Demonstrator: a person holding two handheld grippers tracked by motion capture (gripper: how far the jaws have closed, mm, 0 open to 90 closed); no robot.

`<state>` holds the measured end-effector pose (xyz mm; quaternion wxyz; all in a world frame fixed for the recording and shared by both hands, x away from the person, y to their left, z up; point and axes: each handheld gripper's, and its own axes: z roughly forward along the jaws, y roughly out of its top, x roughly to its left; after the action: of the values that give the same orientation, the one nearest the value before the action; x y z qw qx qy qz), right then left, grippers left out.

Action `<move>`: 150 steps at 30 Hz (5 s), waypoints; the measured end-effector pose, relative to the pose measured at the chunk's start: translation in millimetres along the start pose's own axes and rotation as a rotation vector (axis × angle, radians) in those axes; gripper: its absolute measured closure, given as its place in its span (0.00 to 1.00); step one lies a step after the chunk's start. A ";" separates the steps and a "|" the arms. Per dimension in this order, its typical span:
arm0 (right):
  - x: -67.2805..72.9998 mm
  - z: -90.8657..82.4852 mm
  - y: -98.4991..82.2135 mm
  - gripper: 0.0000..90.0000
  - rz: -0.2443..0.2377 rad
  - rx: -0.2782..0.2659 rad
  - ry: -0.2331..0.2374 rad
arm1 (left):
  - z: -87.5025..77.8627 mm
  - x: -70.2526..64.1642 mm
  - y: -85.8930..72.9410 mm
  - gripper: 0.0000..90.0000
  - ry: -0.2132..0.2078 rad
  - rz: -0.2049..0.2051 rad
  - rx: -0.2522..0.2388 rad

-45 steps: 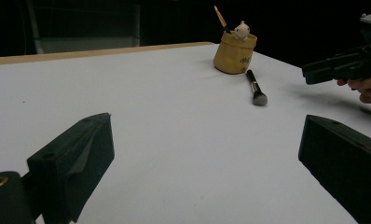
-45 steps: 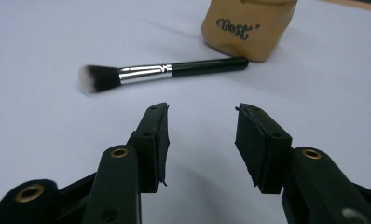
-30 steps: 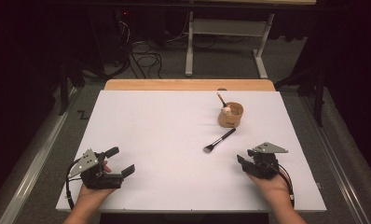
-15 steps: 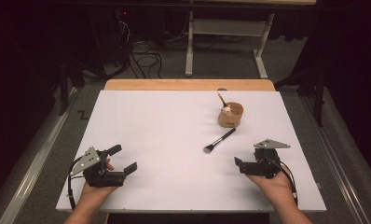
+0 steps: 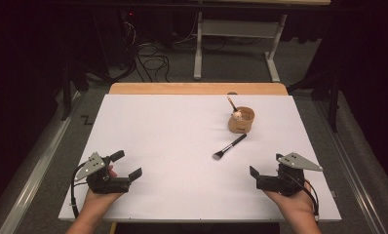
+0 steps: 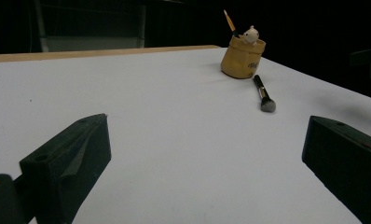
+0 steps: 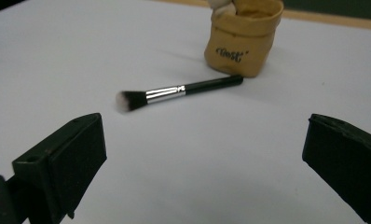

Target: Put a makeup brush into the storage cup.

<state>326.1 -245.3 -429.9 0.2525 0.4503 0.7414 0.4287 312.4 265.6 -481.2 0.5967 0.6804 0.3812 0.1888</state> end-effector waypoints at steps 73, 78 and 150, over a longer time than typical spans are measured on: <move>22.2 133.8 45.6 0.18 0.037 0.369 -0.062 | 1.5 -8.5 -2.3 0.02 -0.053 0.010 0.023; 20.1 143.9 51.9 0.19 0.057 0.361 -0.092 | 0.8 -9.1 -1.8 0.02 -0.051 0.016 0.012; 10.8 139.3 45.2 0.73 0.050 0.424 -0.139 | -0.9 -9.7 -1.0 0.02 -0.056 0.014 -0.003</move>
<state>447.4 -168.6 -461.1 0.1920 0.5401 0.7842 0.2375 305.2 259.0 -480.0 0.6070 0.6872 0.3591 0.1745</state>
